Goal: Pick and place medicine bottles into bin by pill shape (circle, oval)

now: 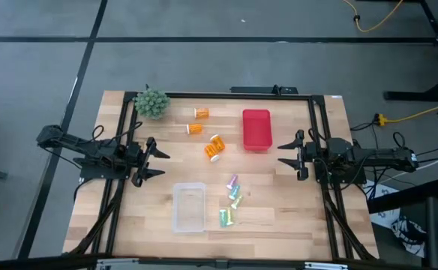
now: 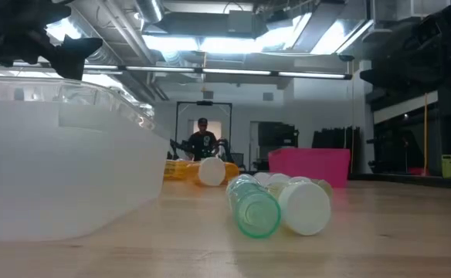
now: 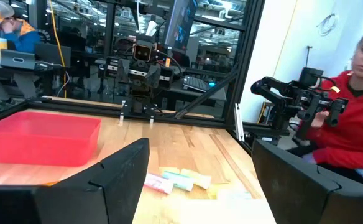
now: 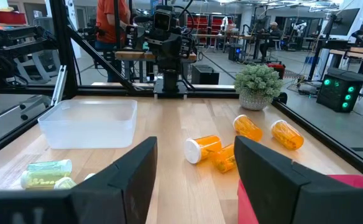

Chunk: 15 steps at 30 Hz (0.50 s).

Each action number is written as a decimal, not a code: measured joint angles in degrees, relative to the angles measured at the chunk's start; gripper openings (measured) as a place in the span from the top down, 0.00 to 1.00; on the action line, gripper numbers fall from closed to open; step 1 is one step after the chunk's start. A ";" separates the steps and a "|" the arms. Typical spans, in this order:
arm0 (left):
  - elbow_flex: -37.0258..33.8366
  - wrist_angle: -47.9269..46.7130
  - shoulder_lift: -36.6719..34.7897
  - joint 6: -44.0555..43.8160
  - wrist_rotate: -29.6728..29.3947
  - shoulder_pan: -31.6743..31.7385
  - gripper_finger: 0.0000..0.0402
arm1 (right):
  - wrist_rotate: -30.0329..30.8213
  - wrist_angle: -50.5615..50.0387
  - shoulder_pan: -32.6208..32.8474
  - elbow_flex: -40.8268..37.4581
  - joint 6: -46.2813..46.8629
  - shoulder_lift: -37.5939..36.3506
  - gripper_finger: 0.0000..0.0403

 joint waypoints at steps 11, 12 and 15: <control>0.02 0.00 -0.02 0.02 0.01 0.00 0.31 | -0.01 1.50 0.00 -0.01 0.33 0.01 0.46; 0.00 0.00 -0.02 0.02 0.01 -0.02 0.31 | 0.00 2.27 0.00 0.00 1.32 0.00 0.46; 0.00 0.00 -0.01 0.00 0.01 -0.01 0.31 | 0.11 6.43 -0.01 -0.01 3.03 0.03 0.46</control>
